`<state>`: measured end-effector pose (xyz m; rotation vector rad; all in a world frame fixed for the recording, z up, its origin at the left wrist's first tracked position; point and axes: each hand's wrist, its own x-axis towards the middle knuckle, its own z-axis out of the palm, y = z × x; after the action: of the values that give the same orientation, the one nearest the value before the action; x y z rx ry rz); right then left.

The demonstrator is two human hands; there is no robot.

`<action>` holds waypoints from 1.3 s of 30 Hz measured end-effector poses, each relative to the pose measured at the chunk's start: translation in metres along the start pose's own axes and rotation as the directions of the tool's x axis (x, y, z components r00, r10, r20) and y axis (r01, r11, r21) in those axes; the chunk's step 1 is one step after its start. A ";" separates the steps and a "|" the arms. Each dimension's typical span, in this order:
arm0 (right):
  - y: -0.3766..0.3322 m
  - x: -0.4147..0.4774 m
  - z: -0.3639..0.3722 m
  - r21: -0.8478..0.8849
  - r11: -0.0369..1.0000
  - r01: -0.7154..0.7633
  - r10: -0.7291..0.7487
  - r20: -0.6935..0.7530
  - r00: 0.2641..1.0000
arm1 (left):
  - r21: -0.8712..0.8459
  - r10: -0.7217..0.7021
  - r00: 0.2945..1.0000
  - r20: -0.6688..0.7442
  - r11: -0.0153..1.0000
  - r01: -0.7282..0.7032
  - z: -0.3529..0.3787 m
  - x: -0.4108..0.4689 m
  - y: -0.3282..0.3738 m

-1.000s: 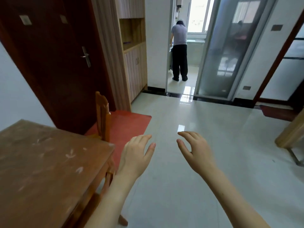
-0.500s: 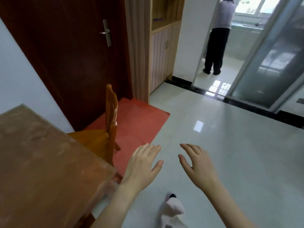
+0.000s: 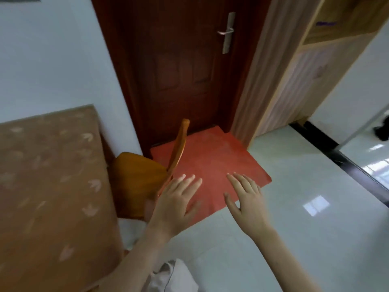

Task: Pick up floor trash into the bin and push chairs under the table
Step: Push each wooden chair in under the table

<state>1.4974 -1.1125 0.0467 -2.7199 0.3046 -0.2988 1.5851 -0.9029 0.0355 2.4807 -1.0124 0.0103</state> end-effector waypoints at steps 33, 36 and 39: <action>0.018 0.405 0.149 0.503 0.359 0.787 -0.760 0.646 -0.066 | -0.147 -0.976 0.166 -0.138 0.186 0.971 0.086 0.193 -0.071; 0.020 0.396 0.161 0.511 0.339 0.790 -0.755 0.649 -0.096 | -0.053 -0.970 0.137 -0.199 0.150 0.987 0.095 0.191 -0.059; 0.018 0.416 0.179 0.468 0.226 0.854 -0.809 0.579 -0.103 | -0.030 -0.967 0.132 -0.219 0.142 0.989 0.099 0.186 -0.054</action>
<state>1.9360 -1.1704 -0.0535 -2.2879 -1.8097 0.6160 1.7406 -1.0330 -0.0428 2.6649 0.9563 -0.1156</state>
